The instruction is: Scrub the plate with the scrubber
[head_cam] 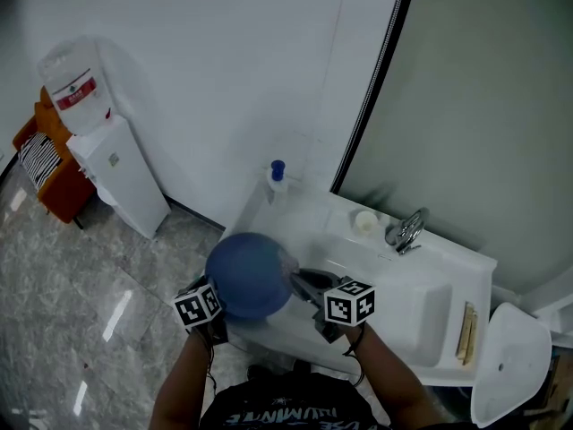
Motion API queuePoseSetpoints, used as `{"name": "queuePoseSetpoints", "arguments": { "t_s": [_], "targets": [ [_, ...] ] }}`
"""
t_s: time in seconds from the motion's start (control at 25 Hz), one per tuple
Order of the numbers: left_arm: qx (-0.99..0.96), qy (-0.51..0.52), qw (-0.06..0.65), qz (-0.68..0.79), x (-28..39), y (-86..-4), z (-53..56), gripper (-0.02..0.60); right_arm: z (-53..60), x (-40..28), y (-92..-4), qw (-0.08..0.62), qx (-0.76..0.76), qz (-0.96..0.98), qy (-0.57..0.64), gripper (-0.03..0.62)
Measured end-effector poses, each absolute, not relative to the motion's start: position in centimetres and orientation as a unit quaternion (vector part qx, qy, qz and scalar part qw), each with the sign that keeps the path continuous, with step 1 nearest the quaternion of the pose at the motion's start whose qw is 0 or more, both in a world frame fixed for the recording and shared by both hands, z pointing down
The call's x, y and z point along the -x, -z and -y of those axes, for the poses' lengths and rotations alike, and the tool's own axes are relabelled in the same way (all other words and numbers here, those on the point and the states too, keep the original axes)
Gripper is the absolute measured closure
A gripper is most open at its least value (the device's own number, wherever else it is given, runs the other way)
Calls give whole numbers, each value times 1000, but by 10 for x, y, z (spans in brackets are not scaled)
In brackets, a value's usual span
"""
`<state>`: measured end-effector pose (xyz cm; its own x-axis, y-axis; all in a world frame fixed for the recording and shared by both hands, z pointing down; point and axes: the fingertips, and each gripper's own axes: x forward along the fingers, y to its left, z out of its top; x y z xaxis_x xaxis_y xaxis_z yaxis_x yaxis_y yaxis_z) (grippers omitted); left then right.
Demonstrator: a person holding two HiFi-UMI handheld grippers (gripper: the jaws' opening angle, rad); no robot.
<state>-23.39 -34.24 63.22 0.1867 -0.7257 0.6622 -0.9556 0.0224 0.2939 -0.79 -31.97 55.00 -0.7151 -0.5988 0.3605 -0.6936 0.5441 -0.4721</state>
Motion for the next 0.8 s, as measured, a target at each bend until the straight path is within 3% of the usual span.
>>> {"name": "queuePoseSetpoints", "arguments": {
  "t_s": [0.52,0.8],
  "targets": [
    [-706,-127,378,585,227,-628,339,534,319,14,-554,83,-372,872,-307,519],
    [-735,-82,322,591,242,-586,339,534,322,16,-527,57,-383,876,-286,519]
  ]
}}
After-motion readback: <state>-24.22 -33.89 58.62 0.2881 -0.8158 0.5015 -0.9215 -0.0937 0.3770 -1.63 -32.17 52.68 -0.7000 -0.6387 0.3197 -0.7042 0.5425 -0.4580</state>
